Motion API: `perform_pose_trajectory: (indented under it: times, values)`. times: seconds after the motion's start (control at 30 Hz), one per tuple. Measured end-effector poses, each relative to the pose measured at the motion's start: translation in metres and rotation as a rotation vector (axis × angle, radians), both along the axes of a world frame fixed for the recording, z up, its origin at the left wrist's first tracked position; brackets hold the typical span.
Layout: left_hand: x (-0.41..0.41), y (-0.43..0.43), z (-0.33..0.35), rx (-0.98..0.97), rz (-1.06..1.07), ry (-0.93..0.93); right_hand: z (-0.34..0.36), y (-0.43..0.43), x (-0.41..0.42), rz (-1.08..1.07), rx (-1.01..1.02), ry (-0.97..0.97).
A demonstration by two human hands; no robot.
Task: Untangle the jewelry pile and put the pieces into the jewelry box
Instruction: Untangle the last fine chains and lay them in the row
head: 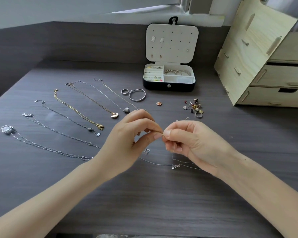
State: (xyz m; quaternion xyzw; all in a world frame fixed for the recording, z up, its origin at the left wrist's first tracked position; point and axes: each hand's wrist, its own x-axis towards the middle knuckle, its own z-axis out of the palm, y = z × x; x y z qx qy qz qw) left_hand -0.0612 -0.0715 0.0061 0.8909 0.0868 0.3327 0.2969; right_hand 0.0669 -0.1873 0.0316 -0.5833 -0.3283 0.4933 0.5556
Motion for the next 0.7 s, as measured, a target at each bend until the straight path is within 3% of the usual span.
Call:
perform_pose_trajectory:
  times: [0.17, 0.33, 0.6, 0.7]
  values:
    - [-0.014, 0.011, -0.004, 0.026, 0.032, 0.093, -0.007, -0.001, -0.001, 0.023, -0.049, -0.065]
    - [-0.015, 0.009, 0.000, 0.165, 0.009, -0.002, -0.009, 0.000, 0.001, 0.052, -0.046, 0.103]
    - [-0.007, -0.003, -0.003, 0.149, 0.033, -0.066, -0.011, -0.002, -0.001, 0.112, -0.009, 0.341]
    - [-0.005, -0.005, -0.005, 0.132, 0.049, -0.065, -0.014, -0.002, -0.001, 0.131, 0.003, 0.327]
